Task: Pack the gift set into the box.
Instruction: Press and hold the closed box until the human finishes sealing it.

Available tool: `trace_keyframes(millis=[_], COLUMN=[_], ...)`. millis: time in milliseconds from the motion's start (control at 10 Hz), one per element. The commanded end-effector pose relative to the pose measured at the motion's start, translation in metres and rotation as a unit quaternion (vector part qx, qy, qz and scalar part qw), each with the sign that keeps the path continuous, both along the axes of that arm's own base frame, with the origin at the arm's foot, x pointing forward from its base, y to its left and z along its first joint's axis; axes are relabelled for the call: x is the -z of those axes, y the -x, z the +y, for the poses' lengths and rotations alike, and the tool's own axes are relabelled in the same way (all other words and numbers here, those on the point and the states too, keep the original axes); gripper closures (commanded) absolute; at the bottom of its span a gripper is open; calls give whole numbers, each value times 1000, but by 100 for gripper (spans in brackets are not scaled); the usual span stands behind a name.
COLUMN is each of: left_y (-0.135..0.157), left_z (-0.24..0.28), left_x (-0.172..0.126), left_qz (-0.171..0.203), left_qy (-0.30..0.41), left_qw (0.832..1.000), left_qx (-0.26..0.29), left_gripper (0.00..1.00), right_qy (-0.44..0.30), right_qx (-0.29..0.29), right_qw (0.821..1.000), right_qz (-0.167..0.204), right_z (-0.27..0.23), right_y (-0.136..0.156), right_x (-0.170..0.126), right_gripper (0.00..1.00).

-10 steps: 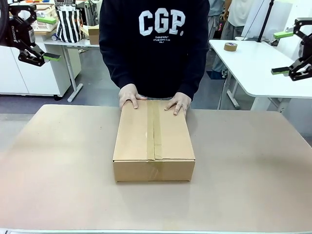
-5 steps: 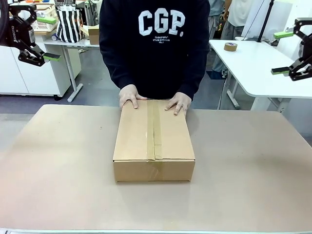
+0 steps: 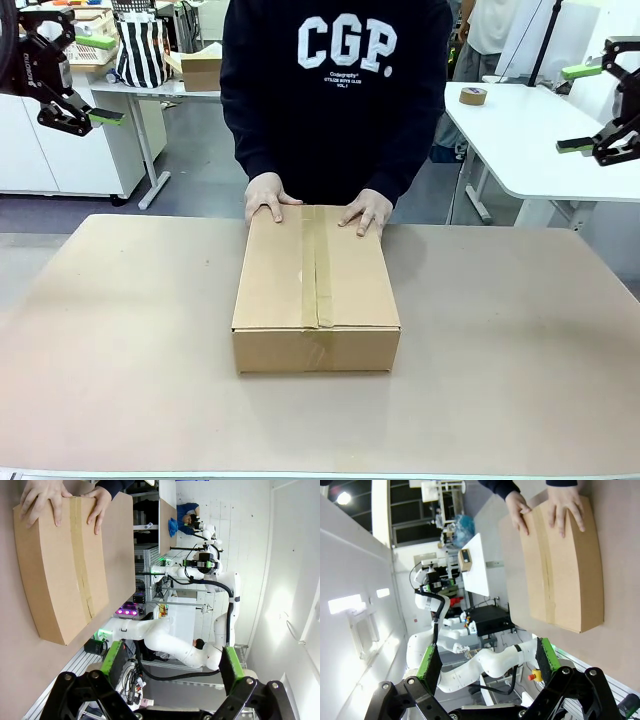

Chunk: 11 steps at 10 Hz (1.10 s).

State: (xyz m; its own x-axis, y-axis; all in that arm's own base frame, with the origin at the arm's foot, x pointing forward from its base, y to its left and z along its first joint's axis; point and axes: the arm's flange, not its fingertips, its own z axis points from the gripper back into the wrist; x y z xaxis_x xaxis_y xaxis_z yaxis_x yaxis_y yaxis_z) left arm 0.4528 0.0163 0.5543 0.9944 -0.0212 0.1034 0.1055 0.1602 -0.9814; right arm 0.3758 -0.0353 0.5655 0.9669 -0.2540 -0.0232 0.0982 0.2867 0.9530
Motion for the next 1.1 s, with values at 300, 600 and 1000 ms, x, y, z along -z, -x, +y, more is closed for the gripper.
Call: trace_keyframes(millis=[300, 600, 1000], left_y=[-7, -22, -10], left_z=[-16, -74, -144], left_x=[0, 28, 82], left_qz=[-98, -341, -578], left_qy=[-56, -175, -178], left_qw=[994, 924, 795], left_qx=[-7, 1, -50], left_gripper=[0, 0, 0], right_qy=[104, 142, 95], right_qx=[30, -16, -226], right_qw=[983, 918, 902], right_qz=[-145, -371, -355], right_z=[22, 97, 209], right_y=[-16, -58, -46], right_x=[-16, 18, 106], right_gripper=[0, 0, 0])
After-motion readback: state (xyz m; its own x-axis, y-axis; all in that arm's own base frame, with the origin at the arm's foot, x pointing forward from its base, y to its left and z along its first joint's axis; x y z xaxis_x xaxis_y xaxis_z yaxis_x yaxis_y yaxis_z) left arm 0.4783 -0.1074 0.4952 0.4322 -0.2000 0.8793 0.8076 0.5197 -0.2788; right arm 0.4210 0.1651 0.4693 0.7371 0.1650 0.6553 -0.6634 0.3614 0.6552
